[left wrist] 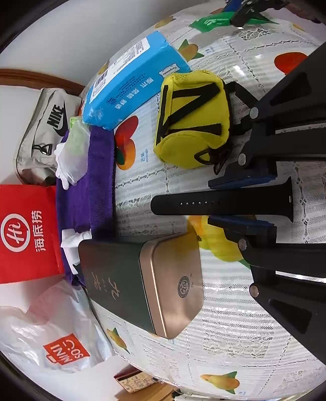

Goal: Organize soft objects
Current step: 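Carry the packet and strap toward the purple towel with both grippers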

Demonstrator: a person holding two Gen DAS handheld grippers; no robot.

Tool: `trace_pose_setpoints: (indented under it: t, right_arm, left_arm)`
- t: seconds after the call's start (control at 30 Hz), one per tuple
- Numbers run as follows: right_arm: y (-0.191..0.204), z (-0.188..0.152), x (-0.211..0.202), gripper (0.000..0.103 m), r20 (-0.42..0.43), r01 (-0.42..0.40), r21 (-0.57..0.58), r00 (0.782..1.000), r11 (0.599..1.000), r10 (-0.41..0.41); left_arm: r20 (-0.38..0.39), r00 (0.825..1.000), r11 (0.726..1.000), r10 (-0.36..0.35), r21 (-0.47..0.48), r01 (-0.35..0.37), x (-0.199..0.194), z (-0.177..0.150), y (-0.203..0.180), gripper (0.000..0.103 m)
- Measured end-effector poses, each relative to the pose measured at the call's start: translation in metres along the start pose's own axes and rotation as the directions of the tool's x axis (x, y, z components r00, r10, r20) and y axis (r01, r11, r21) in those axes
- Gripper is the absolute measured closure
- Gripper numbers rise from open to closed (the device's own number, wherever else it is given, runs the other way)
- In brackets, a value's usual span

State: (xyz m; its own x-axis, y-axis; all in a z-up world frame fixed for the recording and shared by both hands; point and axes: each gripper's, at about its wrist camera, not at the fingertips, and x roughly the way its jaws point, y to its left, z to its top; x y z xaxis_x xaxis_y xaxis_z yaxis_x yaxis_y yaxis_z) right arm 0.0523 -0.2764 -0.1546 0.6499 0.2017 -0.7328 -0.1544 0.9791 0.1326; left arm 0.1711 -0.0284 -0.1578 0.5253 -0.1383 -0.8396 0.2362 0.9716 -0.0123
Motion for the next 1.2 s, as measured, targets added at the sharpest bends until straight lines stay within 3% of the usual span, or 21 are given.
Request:
trace_pose_setpoints:
  t: [0.07, 0.17, 0.23, 0.3, 0.73, 1.2]
  right_arm:
    - [-0.004, 0.000, 0.004, 0.077, -0.006, 0.001, 0.002, 1.000, 1.000, -0.001]
    - [-0.008, 0.002, 0.011, 0.077, -0.016, -0.001, 0.004, 1.000, 1.000, 0.001]
    - [-0.009, 0.005, 0.015, 0.076, -0.012, -0.002, 0.003, 1.000, 1.000, 0.003]
    - [-0.010, 0.007, 0.019, 0.076, -0.016, -0.010, 0.005, 1.000, 1.000, 0.010]
    - [-0.015, 0.008, 0.017, 0.080, 0.005, -0.007, 0.026, 1.000, 1.000, 0.007]
    - [-0.001, 0.019, -0.011, 0.080, 0.052, 0.015, 0.004, 0.999, 1.000, -0.015]
  left_arm:
    - [-0.004, 1.000, 0.999, -0.030, -0.015, 0.030, 0.001, 0.002, 0.001, 0.070]
    - [0.000, 1.000, 1.000, 0.016, 0.017, -0.016, 0.005, 0.004, -0.006, 0.069]
    - [0.002, 0.999, 0.999, 0.033, 0.023, -0.033, 0.006, 0.006, -0.009, 0.071]
    - [0.016, 0.999, 0.999, 0.039, 0.026, -0.039, 0.007, 0.007, -0.008, 0.083]
    - [0.001, 1.000, 1.000, -0.013, -0.012, 0.013, -0.017, -0.012, -0.004, 0.084]
    - [0.076, 0.997, 0.996, -0.033, -0.079, 0.039, -0.068, -0.048, 0.020, 0.083]
